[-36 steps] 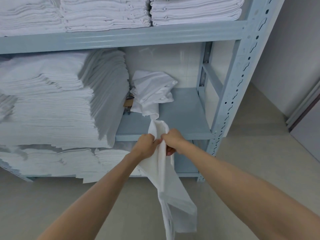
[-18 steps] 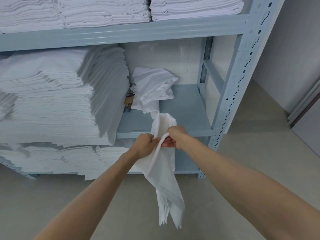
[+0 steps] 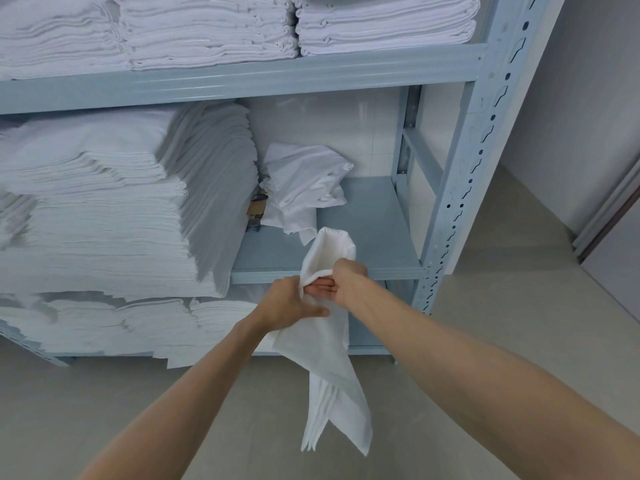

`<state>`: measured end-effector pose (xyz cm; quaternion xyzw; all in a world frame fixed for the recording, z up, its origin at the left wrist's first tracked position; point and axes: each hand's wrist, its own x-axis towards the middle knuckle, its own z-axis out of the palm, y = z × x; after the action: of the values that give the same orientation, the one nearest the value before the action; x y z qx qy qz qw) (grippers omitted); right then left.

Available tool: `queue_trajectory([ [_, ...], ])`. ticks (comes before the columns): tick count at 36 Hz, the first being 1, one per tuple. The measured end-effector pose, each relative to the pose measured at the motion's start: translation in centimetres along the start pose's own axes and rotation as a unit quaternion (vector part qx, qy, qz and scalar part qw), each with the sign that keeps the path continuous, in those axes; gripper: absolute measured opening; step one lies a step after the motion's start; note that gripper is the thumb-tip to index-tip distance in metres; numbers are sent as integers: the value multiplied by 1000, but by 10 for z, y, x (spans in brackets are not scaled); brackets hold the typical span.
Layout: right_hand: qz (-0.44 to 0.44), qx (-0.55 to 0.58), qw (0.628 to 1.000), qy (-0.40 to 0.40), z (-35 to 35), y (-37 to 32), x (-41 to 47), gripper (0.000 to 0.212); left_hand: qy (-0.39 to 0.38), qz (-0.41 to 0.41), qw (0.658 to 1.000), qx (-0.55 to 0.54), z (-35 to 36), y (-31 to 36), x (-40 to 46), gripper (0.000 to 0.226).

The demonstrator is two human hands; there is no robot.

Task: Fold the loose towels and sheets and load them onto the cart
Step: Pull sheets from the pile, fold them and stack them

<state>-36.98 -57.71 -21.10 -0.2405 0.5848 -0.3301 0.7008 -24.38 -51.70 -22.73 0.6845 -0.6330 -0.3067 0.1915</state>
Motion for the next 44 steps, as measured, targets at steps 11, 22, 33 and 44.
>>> queue_trajectory([
  [11,-329,-516,777,148,-54,0,19,36,39,44,961,271,-1,-17,0,19],
  [22,-330,-837,411,-149,-75,2,31,57,38,110,931,347,-5,-24,-5,16],
  [33,-408,-807,422,57,-87,-19,38,48,89,94,932,339,-38,-46,-10,21],
  [44,-392,-829,399,3,-28,-33,-19,75,95,146,927,331,-39,-37,-9,25],
])
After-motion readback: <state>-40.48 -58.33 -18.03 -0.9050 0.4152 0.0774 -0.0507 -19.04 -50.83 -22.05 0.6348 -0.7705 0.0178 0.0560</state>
